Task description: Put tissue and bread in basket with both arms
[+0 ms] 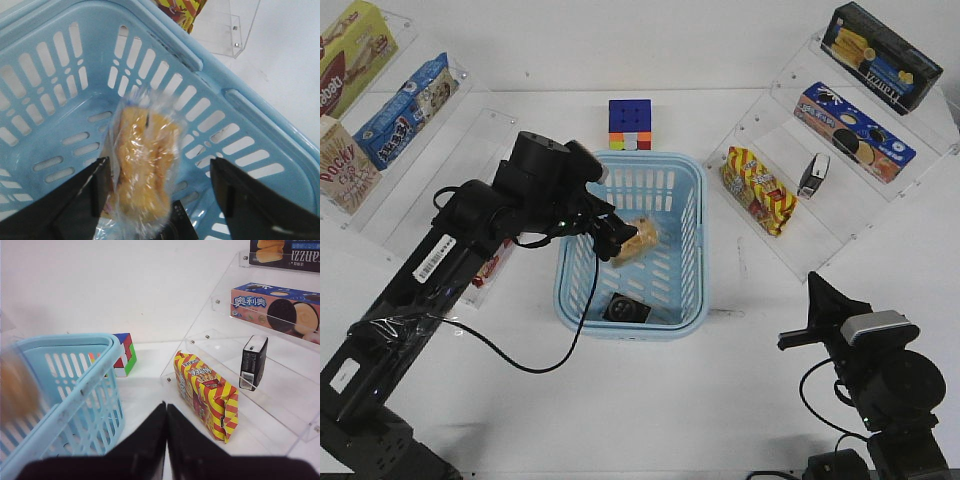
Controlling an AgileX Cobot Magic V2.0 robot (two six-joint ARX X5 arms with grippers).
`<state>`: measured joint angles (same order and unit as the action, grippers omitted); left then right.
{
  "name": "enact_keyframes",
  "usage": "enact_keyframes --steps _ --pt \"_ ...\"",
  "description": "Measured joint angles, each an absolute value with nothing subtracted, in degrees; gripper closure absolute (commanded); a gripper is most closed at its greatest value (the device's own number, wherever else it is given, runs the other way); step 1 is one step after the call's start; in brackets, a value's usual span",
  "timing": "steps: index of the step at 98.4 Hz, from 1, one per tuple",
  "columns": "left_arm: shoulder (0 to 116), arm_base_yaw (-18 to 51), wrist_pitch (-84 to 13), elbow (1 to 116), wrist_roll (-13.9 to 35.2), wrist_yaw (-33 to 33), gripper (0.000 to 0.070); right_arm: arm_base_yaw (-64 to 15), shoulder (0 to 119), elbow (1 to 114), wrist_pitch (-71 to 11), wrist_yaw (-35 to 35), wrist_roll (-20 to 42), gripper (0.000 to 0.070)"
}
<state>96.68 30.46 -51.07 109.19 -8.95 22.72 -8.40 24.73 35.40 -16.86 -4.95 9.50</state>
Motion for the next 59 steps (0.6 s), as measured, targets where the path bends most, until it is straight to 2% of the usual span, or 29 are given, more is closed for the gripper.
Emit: enact_keyframes --steps 11,19,40,59 --pt "95.48 30.02 -51.64 109.23 -9.13 20.01 0.0494 -8.40 24.73 35.40 -16.86 -4.95 9.50 0.0700" --pt "93.43 29.10 -51.79 109.23 -9.32 16.19 0.0694 -8.40 24.73 35.40 -16.86 -4.91 9.50 0.0700" --pt "82.43 27.59 -57.06 109.58 -9.50 3.07 0.0699 -8.40 24.73 35.40 -16.84 -4.47 9.52 0.0700" --pt "72.23 25.58 -61.14 107.79 -9.41 1.80 0.0699 -8.40 24.73 35.40 -16.84 -4.47 9.52 0.0700"
